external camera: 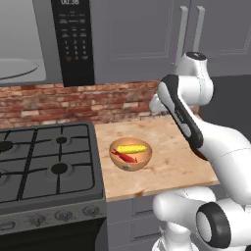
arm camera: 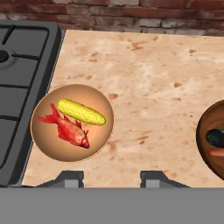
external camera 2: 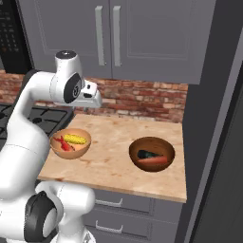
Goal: Place the bowl containing the fish and corn in the microwave. Close the microwave door and press the start button to microwave the meal.
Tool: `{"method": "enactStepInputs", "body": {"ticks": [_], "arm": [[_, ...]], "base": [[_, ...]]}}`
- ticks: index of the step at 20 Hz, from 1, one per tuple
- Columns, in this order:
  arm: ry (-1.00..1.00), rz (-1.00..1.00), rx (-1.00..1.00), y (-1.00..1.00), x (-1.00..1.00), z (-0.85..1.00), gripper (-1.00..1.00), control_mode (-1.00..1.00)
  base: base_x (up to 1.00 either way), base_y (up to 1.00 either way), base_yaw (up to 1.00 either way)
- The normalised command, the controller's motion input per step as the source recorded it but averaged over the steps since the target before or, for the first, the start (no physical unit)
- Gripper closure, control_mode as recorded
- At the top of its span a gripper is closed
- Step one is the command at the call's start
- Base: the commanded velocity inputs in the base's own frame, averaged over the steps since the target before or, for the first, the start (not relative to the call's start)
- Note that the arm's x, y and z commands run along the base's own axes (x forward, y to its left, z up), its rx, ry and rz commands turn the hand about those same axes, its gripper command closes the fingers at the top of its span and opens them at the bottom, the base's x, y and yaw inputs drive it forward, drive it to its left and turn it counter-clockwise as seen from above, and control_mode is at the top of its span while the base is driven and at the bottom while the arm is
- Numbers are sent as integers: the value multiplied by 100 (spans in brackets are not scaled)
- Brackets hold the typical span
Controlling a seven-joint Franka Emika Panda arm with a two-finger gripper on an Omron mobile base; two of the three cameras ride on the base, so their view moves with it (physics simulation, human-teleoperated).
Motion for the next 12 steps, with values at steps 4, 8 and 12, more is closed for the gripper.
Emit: {"method": "enactStepInputs", "body": {"ticks": [4,8,12], "arm": [[-5,-1,0,0,-22,-28,-100,-100],[-15,-4,0,5,-32,-66,-100,-100],[-5,-8,6,5,-29,-72,-100,-100]], "base": [[0,0,0],[0,0,0],[0,0,0]]}}
